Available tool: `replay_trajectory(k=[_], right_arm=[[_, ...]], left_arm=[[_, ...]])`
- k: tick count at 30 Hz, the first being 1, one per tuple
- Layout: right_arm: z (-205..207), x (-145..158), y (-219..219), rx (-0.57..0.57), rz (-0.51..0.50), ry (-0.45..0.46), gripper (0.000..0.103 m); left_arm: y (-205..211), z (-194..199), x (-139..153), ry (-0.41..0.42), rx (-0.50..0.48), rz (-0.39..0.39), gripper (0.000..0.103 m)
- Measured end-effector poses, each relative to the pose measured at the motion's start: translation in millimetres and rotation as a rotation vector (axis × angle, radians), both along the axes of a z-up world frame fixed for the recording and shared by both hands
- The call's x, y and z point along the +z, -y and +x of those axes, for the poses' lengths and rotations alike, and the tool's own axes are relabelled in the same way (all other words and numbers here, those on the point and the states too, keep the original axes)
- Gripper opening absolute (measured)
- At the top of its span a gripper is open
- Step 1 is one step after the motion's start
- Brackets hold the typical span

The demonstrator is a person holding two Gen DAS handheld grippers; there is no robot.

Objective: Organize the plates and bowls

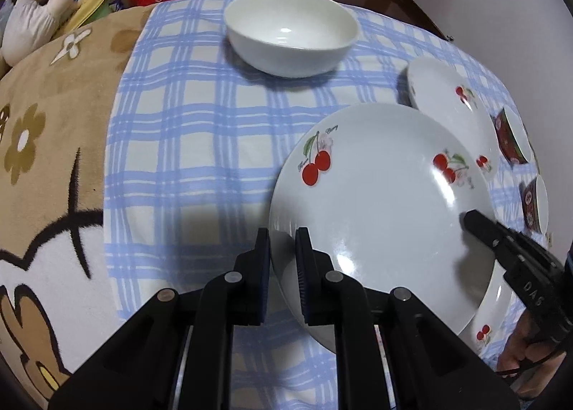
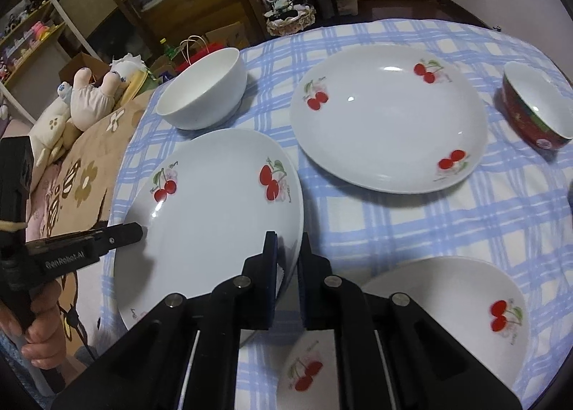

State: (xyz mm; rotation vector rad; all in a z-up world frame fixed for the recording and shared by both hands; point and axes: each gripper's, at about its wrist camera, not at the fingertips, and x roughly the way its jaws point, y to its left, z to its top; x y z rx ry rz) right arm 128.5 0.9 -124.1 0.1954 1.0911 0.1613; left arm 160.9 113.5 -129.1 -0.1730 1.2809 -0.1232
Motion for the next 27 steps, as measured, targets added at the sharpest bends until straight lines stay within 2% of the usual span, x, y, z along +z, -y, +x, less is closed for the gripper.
replay_trajectory(k=[13,19,27], right_arm=[[-36.9,43.4,44.8,-0.084,-0.039,0.027,0.009],[-61.1,57.8,71.2,-0.146,-0.067,0.033,0.009],[-82.4,63.8,96.8,-0.170,-0.098,0.029,0.009]], left_arm=[[45.7,-22.9,31.0,0.043,-0.087,-0.079,0.013],[77.1,-36.0,38.4,0.068,-0.167,-0.102,0.014],[112.2,-47.8,38.1,0.062,-0.214,-0.089,0.014]])
